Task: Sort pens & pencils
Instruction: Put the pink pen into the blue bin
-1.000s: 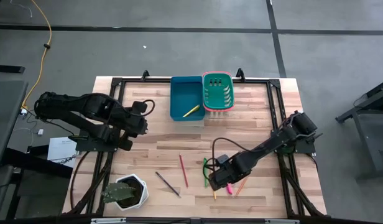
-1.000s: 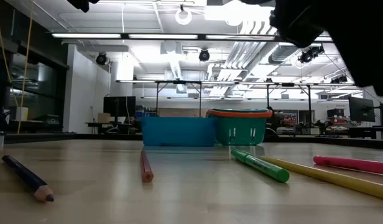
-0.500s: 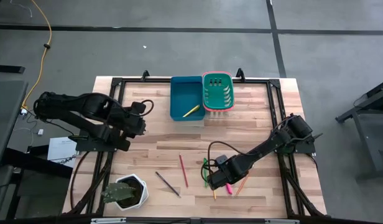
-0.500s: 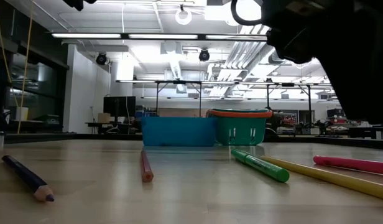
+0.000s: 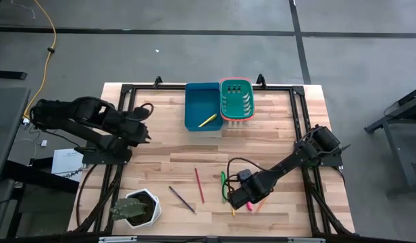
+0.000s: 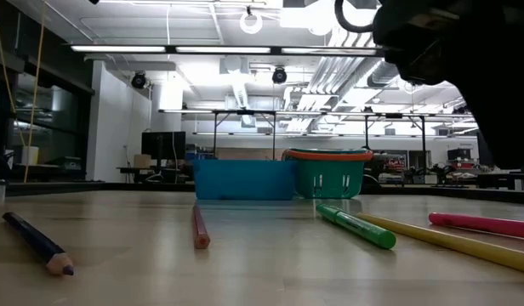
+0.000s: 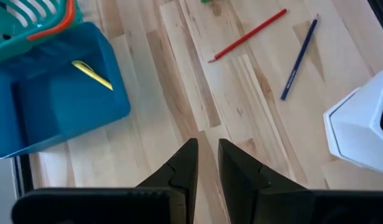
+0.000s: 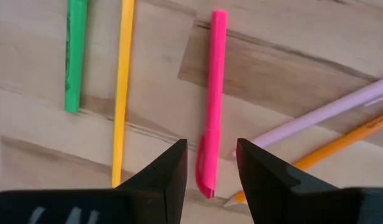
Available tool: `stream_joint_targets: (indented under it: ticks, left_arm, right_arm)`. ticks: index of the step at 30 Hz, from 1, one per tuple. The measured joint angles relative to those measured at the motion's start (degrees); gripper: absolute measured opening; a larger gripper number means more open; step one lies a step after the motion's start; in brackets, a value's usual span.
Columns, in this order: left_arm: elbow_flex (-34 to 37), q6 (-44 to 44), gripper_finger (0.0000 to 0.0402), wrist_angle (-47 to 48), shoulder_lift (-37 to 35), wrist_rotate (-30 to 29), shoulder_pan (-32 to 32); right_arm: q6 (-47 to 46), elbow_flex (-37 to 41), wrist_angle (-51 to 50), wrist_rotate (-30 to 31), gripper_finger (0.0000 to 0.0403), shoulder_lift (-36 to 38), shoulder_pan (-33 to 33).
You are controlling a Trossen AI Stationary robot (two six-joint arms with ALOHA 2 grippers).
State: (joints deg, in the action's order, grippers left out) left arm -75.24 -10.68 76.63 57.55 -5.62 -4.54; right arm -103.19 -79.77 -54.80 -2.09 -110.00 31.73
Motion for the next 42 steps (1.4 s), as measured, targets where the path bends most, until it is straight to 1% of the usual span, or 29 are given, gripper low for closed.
stream_joint_targets:
  ticks: [7,13,19,31,37,40,42]
  left_arm:
    - [0.00,0.48,0.0051,0.15,-1.52,-0.03,0.02]
    - [0.00,0.48,0.0051,0.23,-1.52,-0.03,0.00]
    - [0.00,0.48,0.0051,0.23,-1.52,-0.03,0.00]
    - [0.00,0.68,0.0051,0.26,-1.50,-0.03,0.00]
    - [0.00,0.85,0.0051,0.32,-1.50,-0.03,0.00]
    - [0.00,0.83,0.0051,0.29,-1.50,-0.01,0.01]
    - [0.00,0.83,0.0051,0.31,-1.48,-0.01,0.02]
  right_arm:
    - [0.97,0.00,-2.58,1.40,0.0131,0.00,-0.99]
    - [2.19,0.00,0.67,1.81,0.0131,0.00,-1.74]
    - [2.95,0.00,-2.75,2.78,0.0131,0.00,-1.66]
    - [6.15,0.02,-2.61,2.99,0.0131,0.36,-3.24]
    - [5.07,0.02,-2.63,4.30,0.0131,4.31,-2.47]
    - [3.84,0.02,-3.81,7.83,0.0131,8.42,-1.56]
    - [2.31,0.02,-5.33,11.37,0.0131,12.02,-0.66]
